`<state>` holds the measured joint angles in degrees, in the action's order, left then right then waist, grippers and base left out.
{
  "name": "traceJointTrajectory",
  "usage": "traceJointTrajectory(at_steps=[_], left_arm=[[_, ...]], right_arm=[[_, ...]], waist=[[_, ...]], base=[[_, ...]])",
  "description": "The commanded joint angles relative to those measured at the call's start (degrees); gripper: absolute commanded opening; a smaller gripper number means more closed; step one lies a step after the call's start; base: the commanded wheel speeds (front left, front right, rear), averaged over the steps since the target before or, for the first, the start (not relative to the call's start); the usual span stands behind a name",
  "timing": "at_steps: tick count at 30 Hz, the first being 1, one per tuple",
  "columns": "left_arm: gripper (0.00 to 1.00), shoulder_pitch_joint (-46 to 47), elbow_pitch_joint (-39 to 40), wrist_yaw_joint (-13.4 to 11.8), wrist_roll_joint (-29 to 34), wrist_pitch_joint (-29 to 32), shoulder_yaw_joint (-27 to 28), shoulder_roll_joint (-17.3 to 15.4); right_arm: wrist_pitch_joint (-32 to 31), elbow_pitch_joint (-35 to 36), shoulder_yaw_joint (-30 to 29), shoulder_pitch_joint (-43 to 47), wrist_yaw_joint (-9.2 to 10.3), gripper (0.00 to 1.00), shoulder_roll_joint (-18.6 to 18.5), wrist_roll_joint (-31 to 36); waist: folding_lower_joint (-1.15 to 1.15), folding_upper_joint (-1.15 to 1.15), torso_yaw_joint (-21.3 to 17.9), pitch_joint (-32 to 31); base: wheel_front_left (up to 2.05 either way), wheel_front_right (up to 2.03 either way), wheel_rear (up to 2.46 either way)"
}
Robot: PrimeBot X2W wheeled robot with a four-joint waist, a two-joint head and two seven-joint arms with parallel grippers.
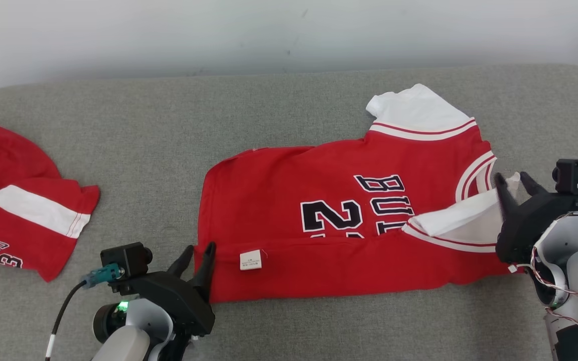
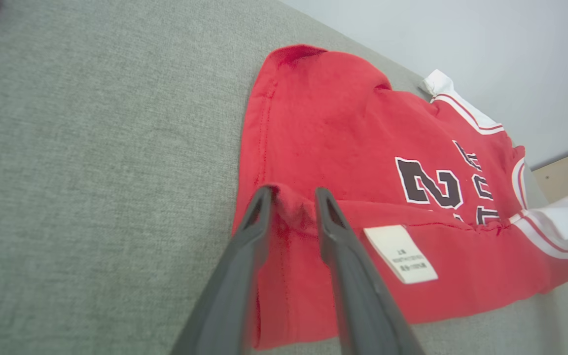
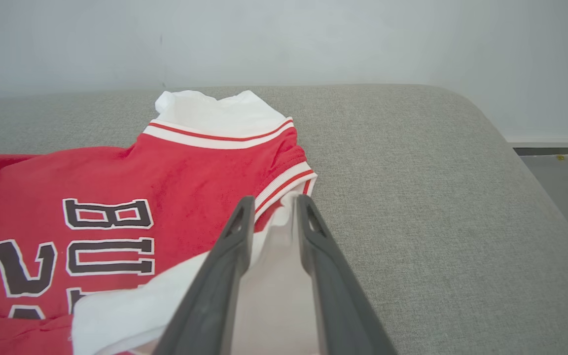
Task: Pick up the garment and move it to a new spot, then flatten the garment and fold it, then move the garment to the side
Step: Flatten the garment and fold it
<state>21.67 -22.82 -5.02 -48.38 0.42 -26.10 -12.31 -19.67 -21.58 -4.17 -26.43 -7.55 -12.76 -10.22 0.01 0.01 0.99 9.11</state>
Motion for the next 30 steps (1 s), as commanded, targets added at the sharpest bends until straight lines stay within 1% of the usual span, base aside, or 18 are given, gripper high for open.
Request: traceJointTrajectory(at_steps=[1, 4, 9, 12, 18, 24, 30], left_arm=[[1.0, 0.51, -0.34, -0.03, 0.55, -0.41, 0.11, -0.01], [1.0, 0.16, -0.89, 0.01, 1.29, -1.77, -0.11, -0.03], [1.0, -2.2, -0.55, -0.59, 3.11, -4.57, -0.62, -1.39], [1.0, -4.61, 0.59, -1.75, 5.4, -6.2, -1.92, -2.35], [1.0, -6.49, 0.94, -4.18, 9.08, -5.79, -5.2, -2.93], [1.0, -4.04, -0.74, -6.95, 11.83, -5.47, -6.59, -2.36], [1.0, -2.24, -2.5, -7.84, 13.14, -3.95, -8.14, -2.19]], right_arm=[[0.5, -0.21, -0.1, -0.55, 0.14, 1.0, 0.38, 0.23], [1.56, -0.94, -0.93, 0.04, 0.14, 1.0, 1.07, 0.3], [3.07, 0.8, -2.14, 2.52, 0.14, 1.0, 1.36, -0.47], [-0.03, 2.47, -4.42, 6.21, 0.14, 1.0, 1.32, -0.8], [-6.9, 4.86, -8.24, 10.82, 0.14, 1.0, 2.04, 0.22], [-9.74, 4.04, -9.98, 9.84, 0.14, 1.0, 3.16, 2.23], [-11.27, 0.3, -10.29, 7.26, 0.14, 1.0, 3.7, 3.35]], waist=[[-0.01, -0.01, 0.03, -0.23], [-0.01, -0.01, -0.05, -1.08], [-0.01, -0.01, -0.36, -2.61], [-0.01, -0.01, -0.56, -3.3], [-0.01, -0.01, -0.96, -2.47], [-0.01, -0.01, -0.94, -0.4], [-0.01, -0.01, -0.27, 1.67]], base=[[0.0, 0.0, 0.0], [0.0, 0.0, 0.0], [0.0, 0.0, 0.0], [0.0, 0.0, 0.0], [0.0, 0.0, 0.0], [0.0, 0.0, 0.0], [0.0, 0.0, 0.0]])
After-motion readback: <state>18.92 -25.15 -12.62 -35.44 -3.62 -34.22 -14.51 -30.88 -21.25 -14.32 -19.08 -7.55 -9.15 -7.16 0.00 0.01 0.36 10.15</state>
